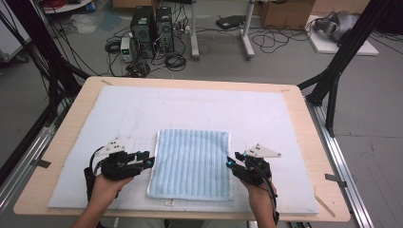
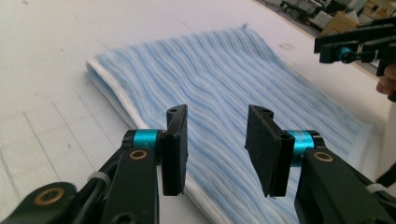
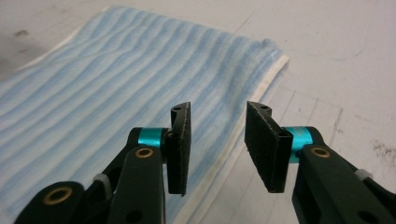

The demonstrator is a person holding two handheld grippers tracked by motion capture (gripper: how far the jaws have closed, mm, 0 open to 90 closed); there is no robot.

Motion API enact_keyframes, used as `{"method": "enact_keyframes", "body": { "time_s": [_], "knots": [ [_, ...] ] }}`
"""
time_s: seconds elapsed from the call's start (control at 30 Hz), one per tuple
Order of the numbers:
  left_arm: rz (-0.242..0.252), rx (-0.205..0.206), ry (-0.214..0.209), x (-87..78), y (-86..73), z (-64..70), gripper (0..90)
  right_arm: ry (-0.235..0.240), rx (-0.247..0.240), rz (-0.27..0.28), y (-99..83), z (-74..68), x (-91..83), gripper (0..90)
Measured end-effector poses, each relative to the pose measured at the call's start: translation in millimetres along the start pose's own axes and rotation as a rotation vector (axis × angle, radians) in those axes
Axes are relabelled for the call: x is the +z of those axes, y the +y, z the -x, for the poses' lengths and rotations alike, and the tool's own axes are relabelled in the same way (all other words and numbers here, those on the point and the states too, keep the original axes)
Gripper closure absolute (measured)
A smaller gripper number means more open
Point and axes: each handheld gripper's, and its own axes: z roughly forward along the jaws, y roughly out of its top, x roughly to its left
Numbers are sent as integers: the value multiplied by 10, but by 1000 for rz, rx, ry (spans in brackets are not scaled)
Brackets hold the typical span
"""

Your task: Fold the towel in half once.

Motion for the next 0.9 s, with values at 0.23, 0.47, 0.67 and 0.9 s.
{"method": "enact_keyframes", "body": {
  "time_s": [0.23,0.47,0.67,0.9],
  "knots": [
    [11,-9,73,244,156,-155,741,-10,5,-23,208,164,334,740],
    [-22,-20,134,617,310,-316,774,-29,-3,-91,441,227,743,765],
    [-58,-51,179,833,246,-431,775,-47,6,-141,467,250,949,785],
    [-153,0,271,998,244,-406,774,-75,15,-175,425,324,1003,785]
  ]
}}
